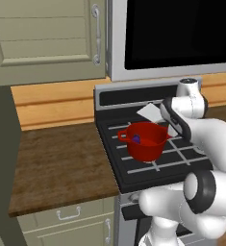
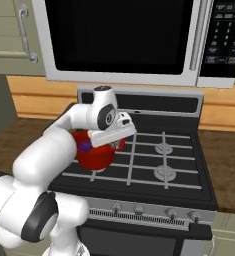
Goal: Put the bell pepper and eggplant in the pot. Retrieve the spatula and lightly stir the vegetables in the pot.
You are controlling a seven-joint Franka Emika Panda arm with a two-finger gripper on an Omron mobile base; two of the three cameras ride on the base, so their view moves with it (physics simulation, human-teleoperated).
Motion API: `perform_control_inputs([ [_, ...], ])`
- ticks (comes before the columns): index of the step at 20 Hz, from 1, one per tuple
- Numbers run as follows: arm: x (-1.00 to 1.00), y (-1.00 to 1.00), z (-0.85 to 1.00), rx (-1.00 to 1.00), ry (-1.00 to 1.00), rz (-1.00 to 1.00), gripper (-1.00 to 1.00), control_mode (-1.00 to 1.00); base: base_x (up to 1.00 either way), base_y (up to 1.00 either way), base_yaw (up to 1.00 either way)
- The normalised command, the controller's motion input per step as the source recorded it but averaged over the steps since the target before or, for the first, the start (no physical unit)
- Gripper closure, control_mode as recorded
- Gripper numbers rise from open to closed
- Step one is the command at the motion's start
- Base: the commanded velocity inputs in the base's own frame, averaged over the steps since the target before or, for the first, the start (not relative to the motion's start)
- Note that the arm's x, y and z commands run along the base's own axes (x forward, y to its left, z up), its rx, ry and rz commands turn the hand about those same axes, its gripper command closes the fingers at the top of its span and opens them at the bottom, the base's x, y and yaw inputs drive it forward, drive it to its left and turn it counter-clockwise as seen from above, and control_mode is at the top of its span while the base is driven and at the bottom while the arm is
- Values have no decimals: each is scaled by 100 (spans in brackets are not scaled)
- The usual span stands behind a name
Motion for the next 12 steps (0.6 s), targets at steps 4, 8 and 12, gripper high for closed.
perform_control_inputs([
  [4,46,-3,4,0,5,0,100,-100,0,0,0],
  [8,48,0,0,0,1,0,100,-100,0,0,0],
  [12,46,0,0,0,0,0,100,-100,0,0,0],
])
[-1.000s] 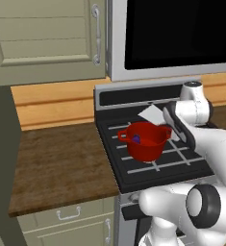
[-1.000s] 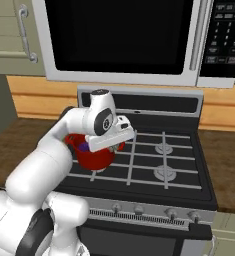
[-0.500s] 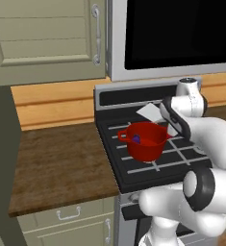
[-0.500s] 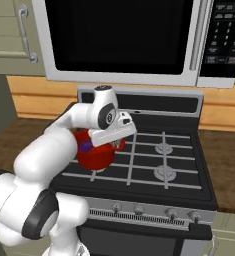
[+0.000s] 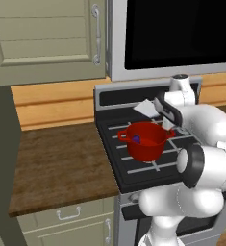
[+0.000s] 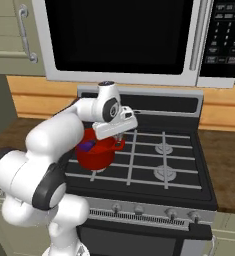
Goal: Put the bell pepper and eggplant in the pot. Retrieve the spatula and lightly stir the vegetables in the pot.
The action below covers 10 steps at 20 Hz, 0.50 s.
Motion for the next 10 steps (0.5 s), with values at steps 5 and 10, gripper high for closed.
perform_control_inputs([
  [5,18,0,-1,-5,-6,1,100,-100,0,0,0],
  [10,9,4,0,-14,-1,1,100,-100,0,0,0],
])
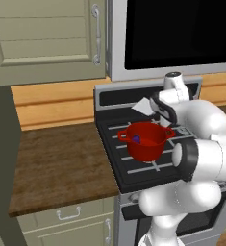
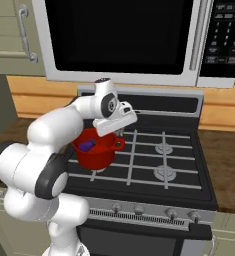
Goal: Put the bell pepper and eggplant in the pot. Retrieve the spatula and lightly stir the vegetables in the pot.
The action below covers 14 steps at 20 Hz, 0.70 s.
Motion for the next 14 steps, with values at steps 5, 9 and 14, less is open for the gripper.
perform_control_inputs([
  [5,0,1,-8,-15,-8,2,100,-100,0,0,0],
  [9,0,10,-1,-16,-10,6,100,-100,0,0,0],
  [14,0,11,0,-19,0,8,100,-100,0,0,0],
])
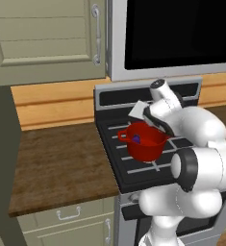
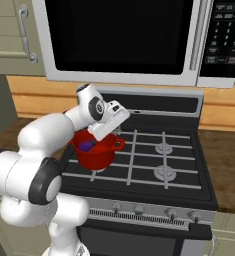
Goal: Put the bell pepper and eggplant in the pot. Retrieve the spatula and lightly stir the vegetables in the pot.
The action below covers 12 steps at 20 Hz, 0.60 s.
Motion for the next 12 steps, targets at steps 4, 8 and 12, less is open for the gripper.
perform_control_inputs([
  [4,0,5,0,-19,1,3,100,-100,0,0,0],
  [8,0,3,0,-25,5,5,100,-100,0,0,0],
  [12,0,0,0,-24,2,14,100,-100,0,0,0],
])
